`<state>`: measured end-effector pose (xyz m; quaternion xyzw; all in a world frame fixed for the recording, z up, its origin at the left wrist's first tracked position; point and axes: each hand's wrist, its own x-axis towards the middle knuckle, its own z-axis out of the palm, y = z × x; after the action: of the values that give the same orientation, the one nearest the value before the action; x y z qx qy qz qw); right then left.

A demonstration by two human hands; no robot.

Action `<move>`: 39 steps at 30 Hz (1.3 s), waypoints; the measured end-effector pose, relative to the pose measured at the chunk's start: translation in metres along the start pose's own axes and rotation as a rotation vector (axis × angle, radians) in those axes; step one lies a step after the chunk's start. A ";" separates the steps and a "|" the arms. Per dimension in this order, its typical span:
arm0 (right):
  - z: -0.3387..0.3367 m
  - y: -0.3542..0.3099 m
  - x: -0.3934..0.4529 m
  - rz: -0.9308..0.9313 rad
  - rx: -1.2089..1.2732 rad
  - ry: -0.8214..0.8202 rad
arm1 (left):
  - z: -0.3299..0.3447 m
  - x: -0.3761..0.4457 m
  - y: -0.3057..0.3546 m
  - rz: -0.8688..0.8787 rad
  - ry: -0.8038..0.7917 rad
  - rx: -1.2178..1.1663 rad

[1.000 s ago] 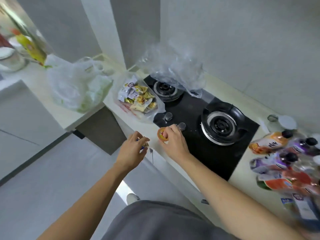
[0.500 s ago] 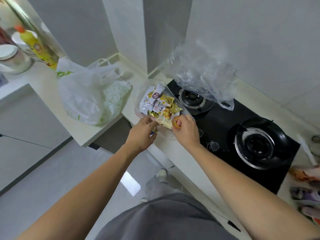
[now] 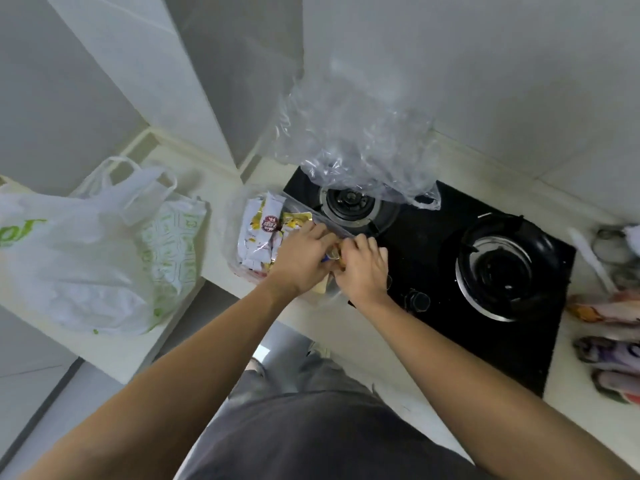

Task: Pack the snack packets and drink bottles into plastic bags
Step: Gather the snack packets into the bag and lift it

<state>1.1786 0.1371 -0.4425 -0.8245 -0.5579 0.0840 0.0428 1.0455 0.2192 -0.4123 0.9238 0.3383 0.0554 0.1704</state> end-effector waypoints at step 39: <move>-0.053 0.128 -0.282 0.758 0.201 0.200 | 0.045 -0.028 0.198 0.732 -0.161 0.078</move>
<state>1.2028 -0.1710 -0.3860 -0.9676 -0.1967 0.0676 0.1432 1.1536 0.0480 -0.3843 0.9908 -0.0267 0.0267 0.1303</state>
